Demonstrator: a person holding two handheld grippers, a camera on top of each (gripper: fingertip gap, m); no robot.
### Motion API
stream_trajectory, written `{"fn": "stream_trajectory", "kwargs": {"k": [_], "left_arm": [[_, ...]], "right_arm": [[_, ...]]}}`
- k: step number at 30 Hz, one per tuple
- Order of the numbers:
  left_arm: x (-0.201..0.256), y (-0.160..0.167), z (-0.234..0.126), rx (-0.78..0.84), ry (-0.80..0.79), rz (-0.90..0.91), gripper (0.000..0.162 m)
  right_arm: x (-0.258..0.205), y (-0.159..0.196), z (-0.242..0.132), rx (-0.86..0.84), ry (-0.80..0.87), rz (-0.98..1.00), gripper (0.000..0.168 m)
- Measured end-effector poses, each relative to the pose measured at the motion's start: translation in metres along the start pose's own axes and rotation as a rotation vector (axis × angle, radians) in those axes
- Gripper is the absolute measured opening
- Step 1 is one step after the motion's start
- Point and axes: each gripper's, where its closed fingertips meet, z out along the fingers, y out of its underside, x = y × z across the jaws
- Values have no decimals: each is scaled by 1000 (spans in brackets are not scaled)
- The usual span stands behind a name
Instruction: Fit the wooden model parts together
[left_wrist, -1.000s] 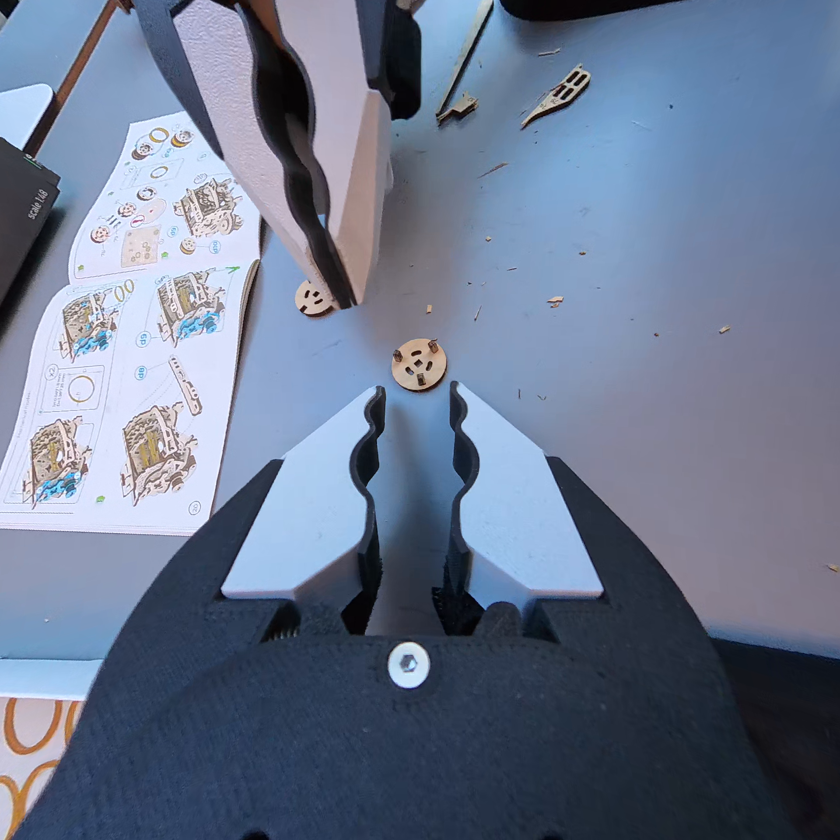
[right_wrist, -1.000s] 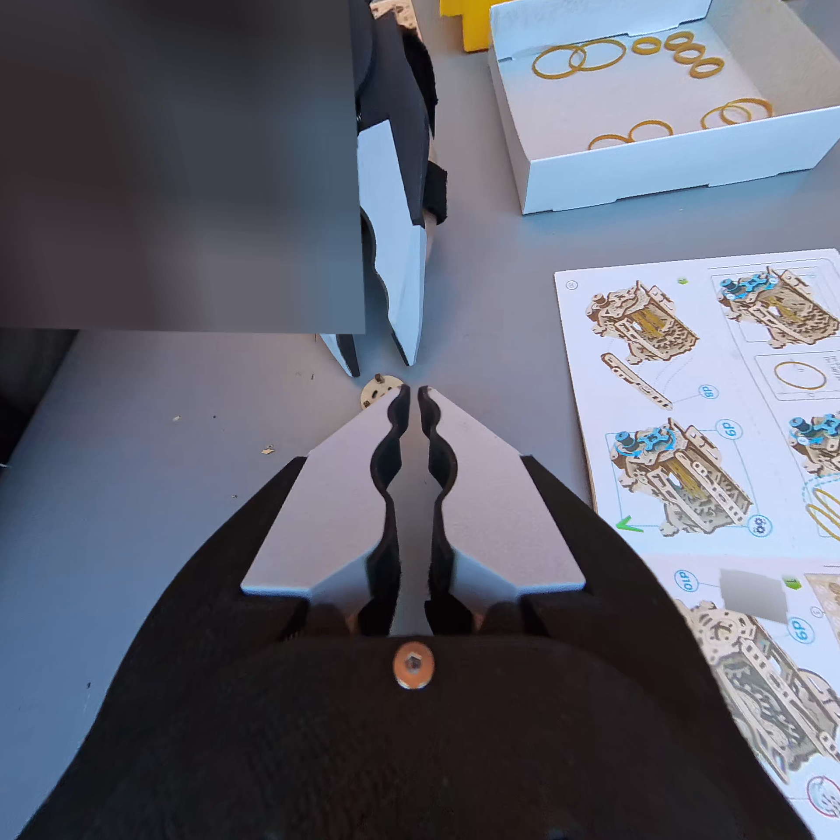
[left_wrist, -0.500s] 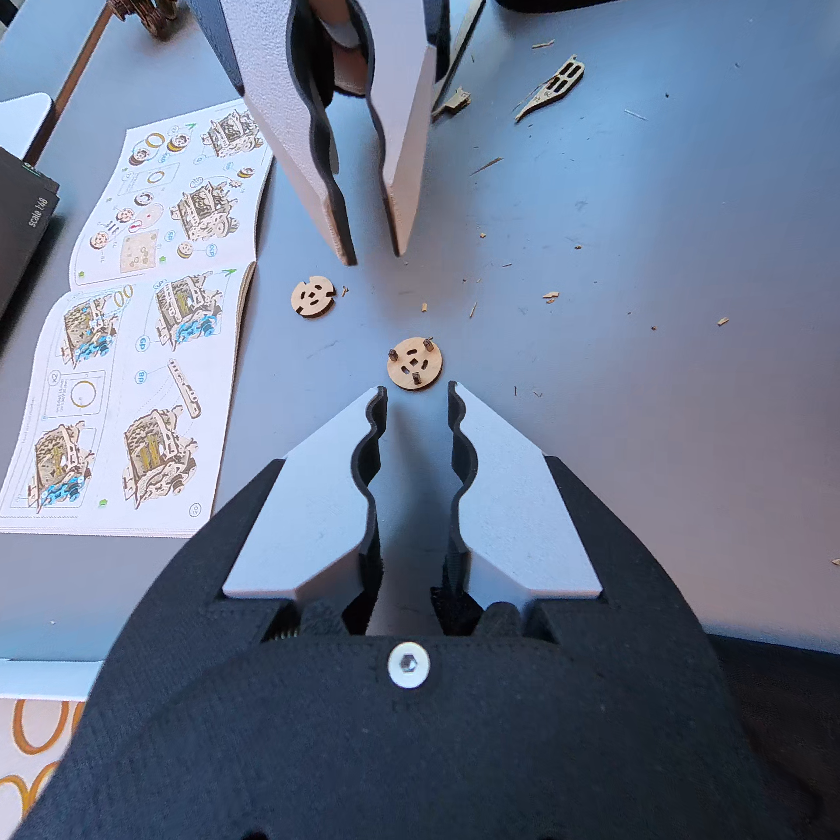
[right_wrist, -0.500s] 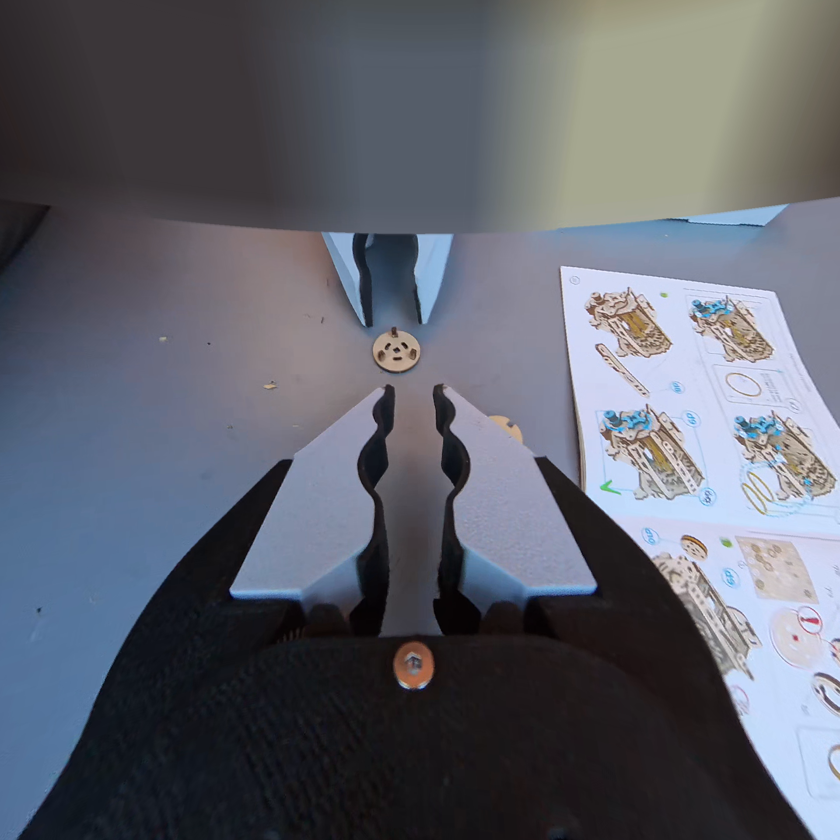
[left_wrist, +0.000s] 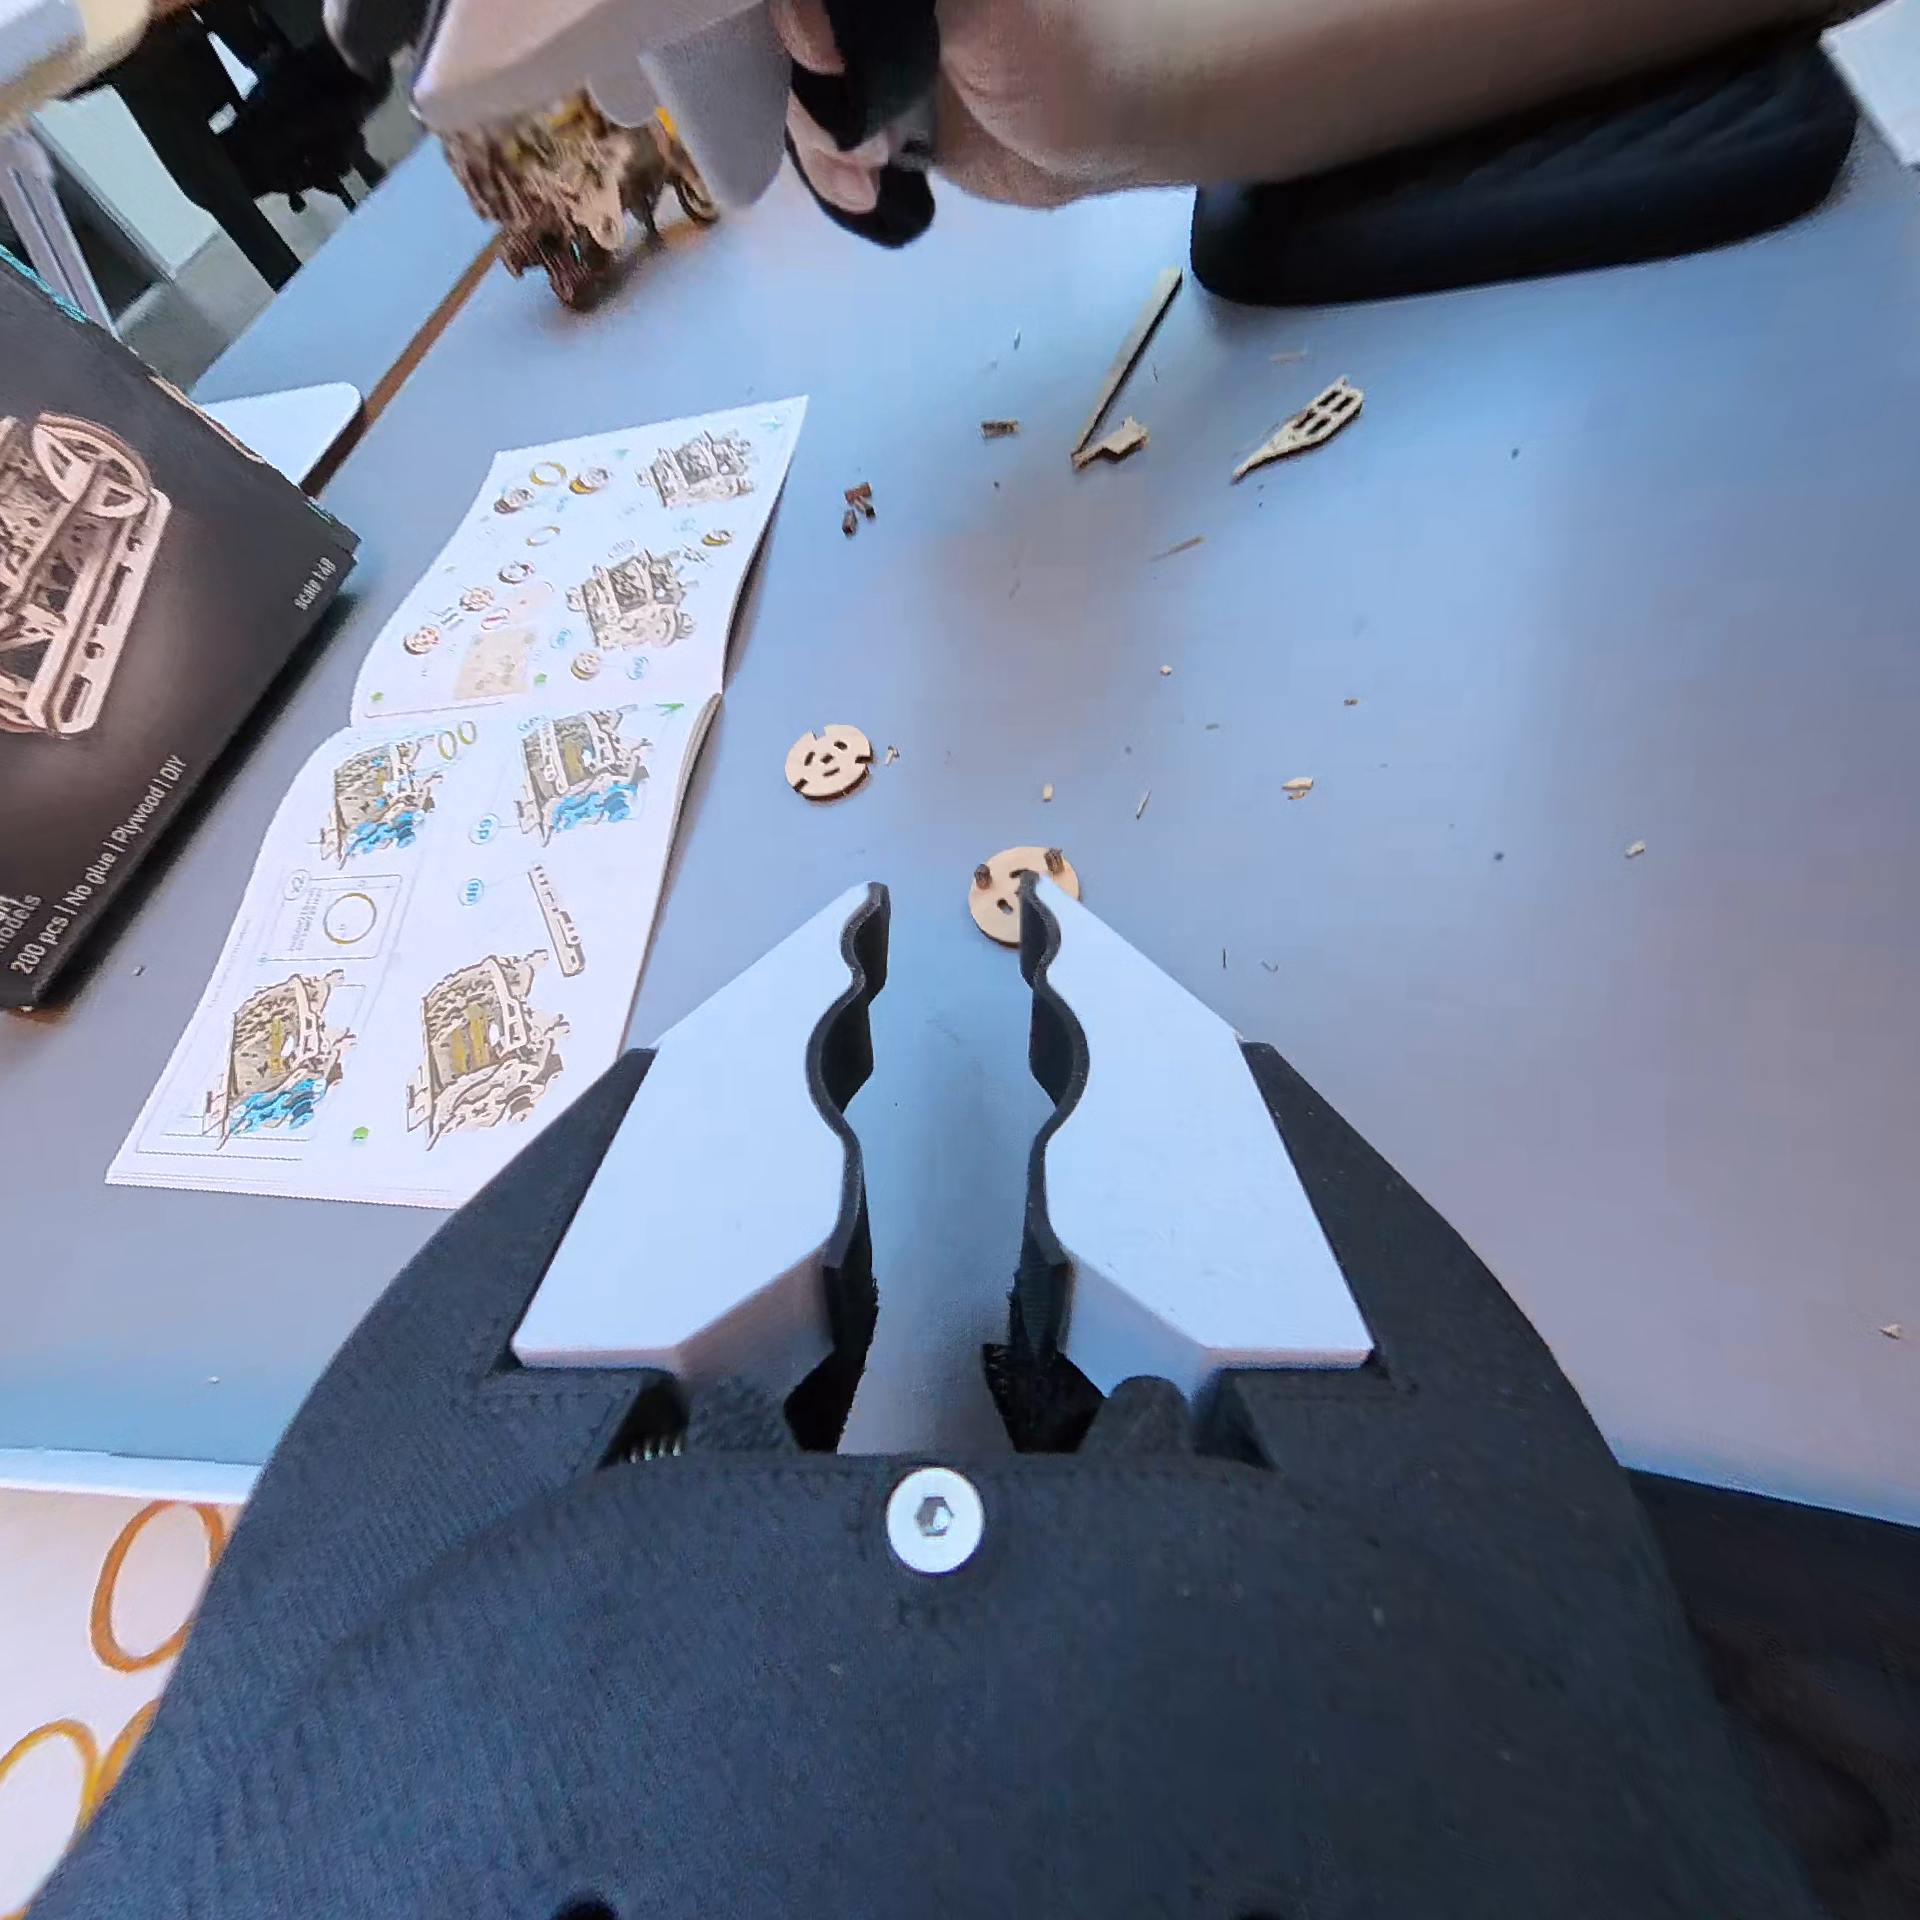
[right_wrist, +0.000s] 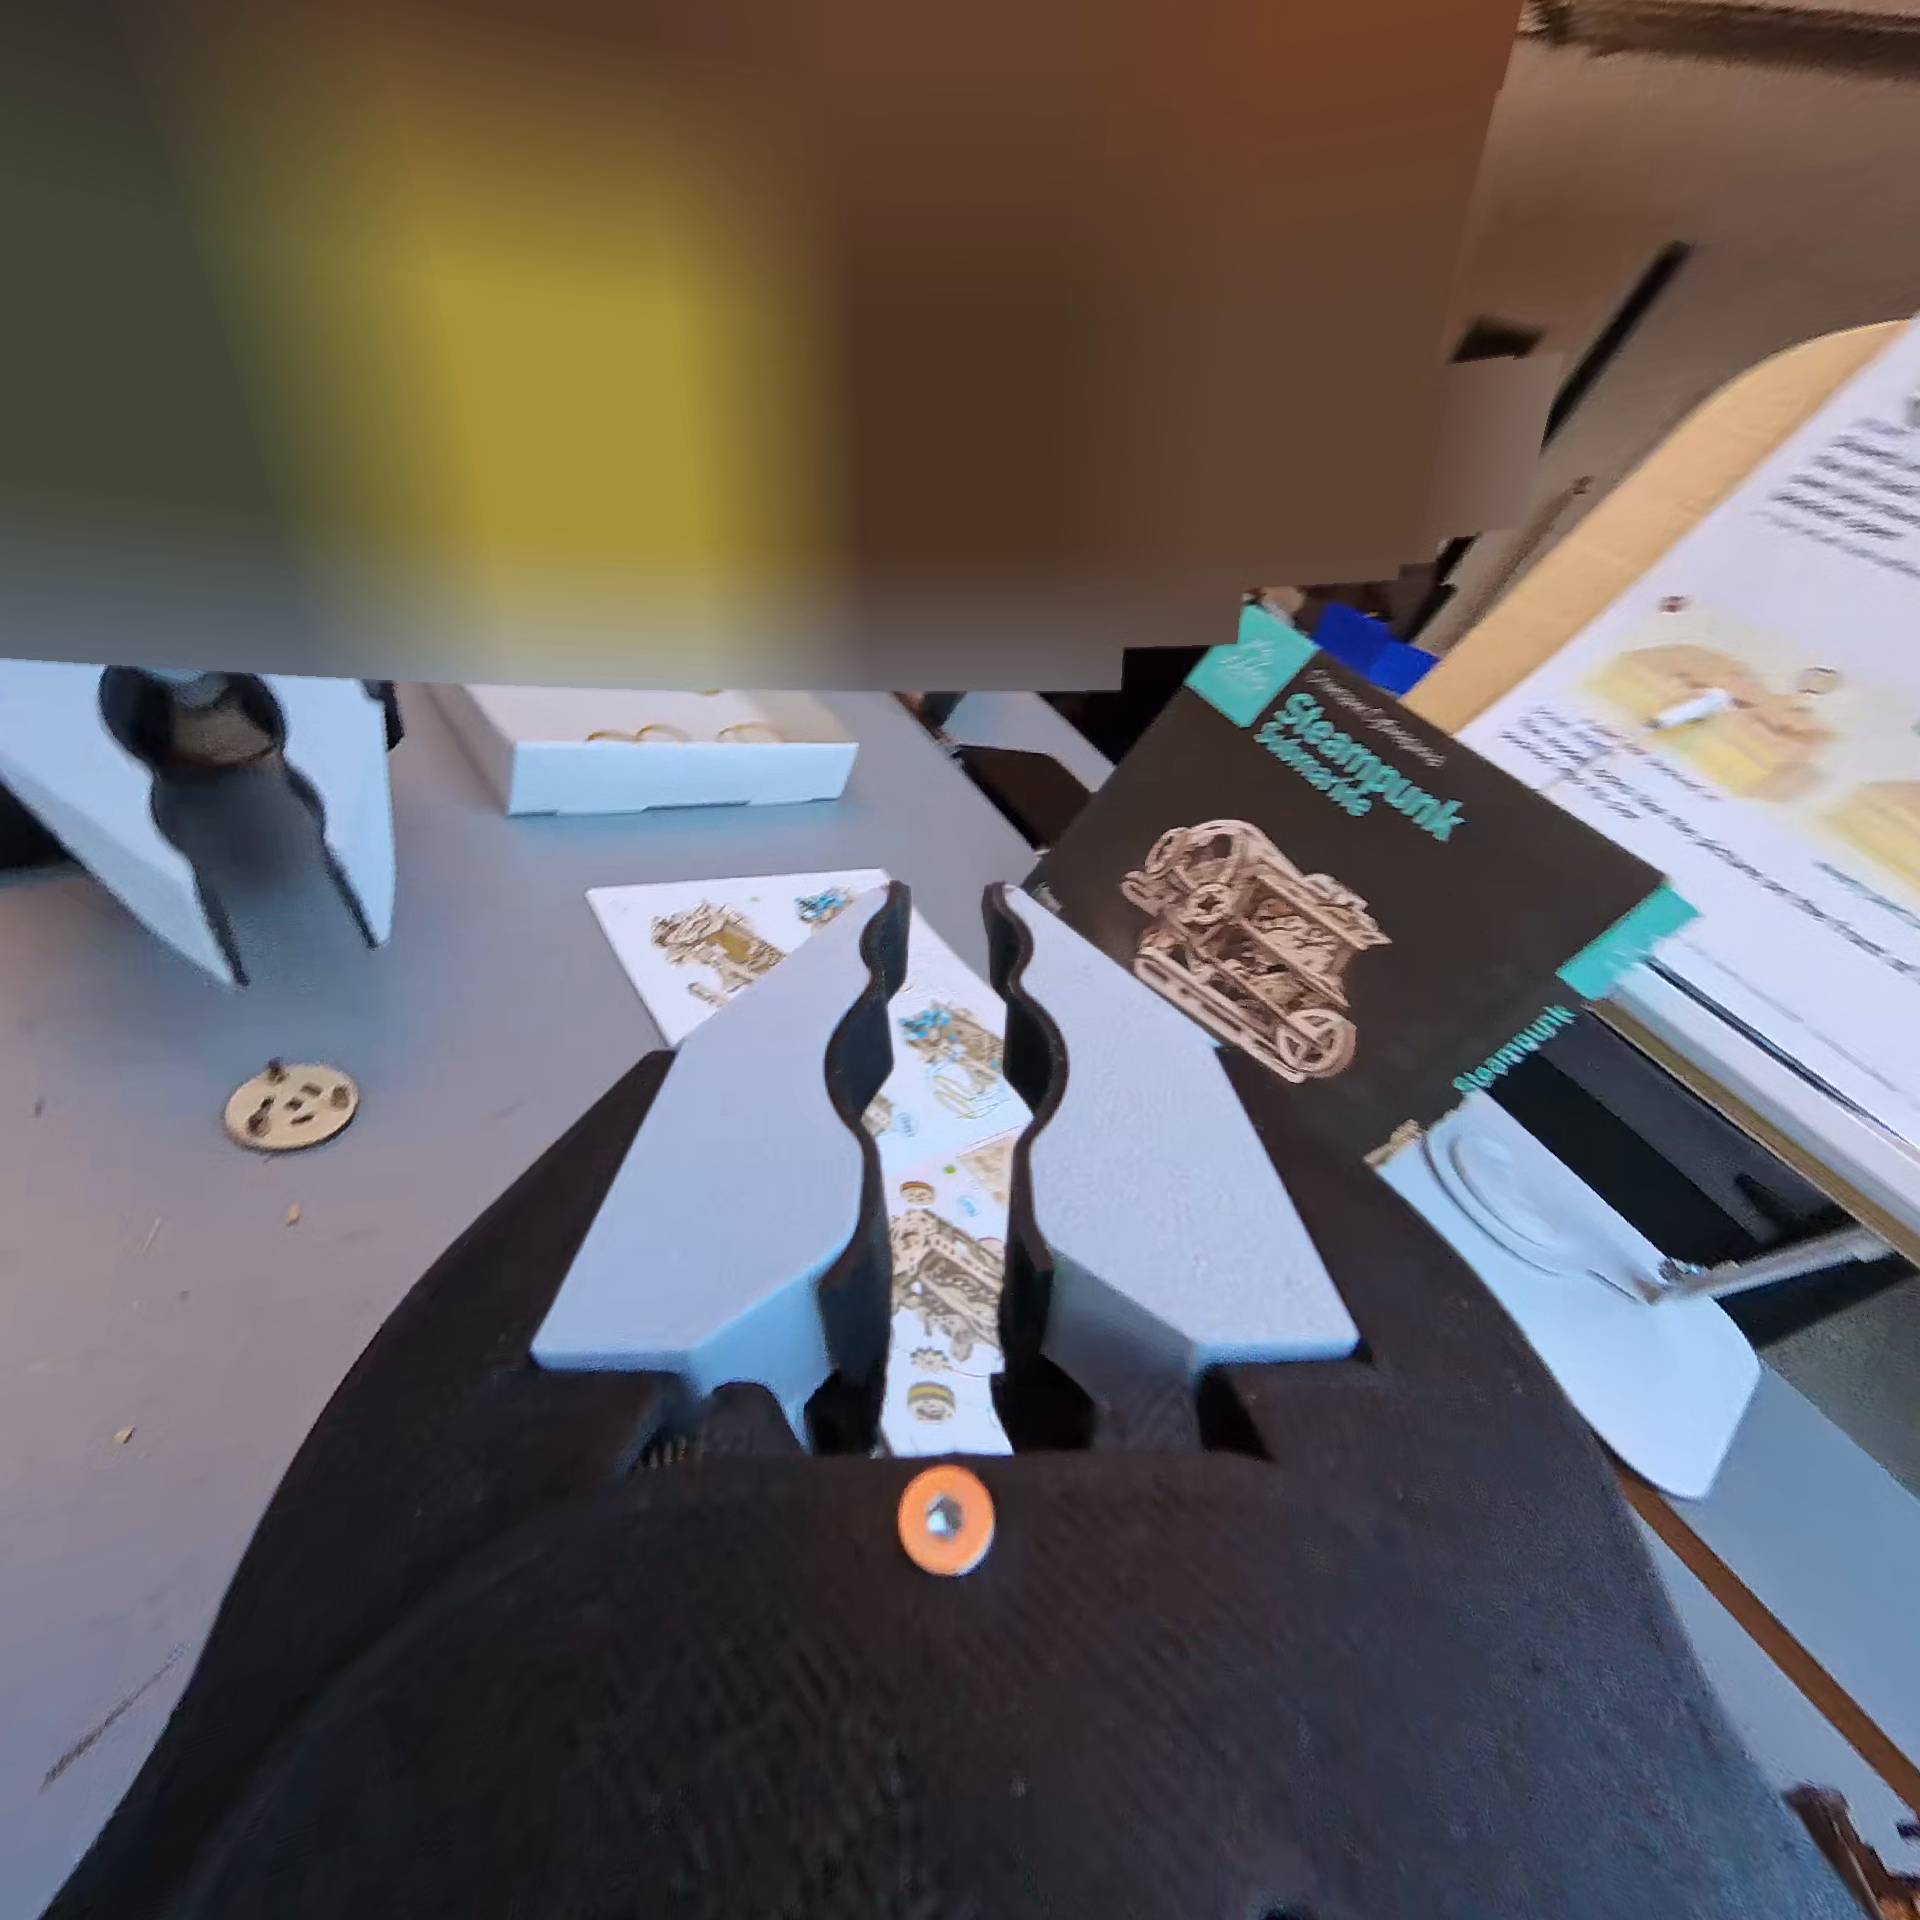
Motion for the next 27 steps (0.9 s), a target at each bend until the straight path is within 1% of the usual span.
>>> {"fn": "stream_trajectory", "kwargs": {"k": [3, 6, 10, 14, 17, 21, 27], "left_arm": [[-2, -6, -1, 46, -14, -2, 22], [-1, -7, 0, 49, -28, 28, 21], [-2, -3, 3, 24, -45, 54, 20], [-7, -4, 2, 27, -80, 58, 20], [-7, -5, 3, 31, -88, 66, 20], [5, -1, 8, 5, -33, 80, 22], [11, 3, 11, -29, -14, 110, 26]], "right_arm": [[24, -11, -14, 81, 127, 88, 13], [43, -20, -26, 143, 232, 112, 13], [66, -15, -33, 141, 333, 131, 13], [79, -6, -36, 150, 359, 224, 13], [85, 0, -35, 143, 370, 248, 13], [88, 5, -27, 111, 375, 214, 11], [78, 7, -20, 84, 341, 169, 11]]}}
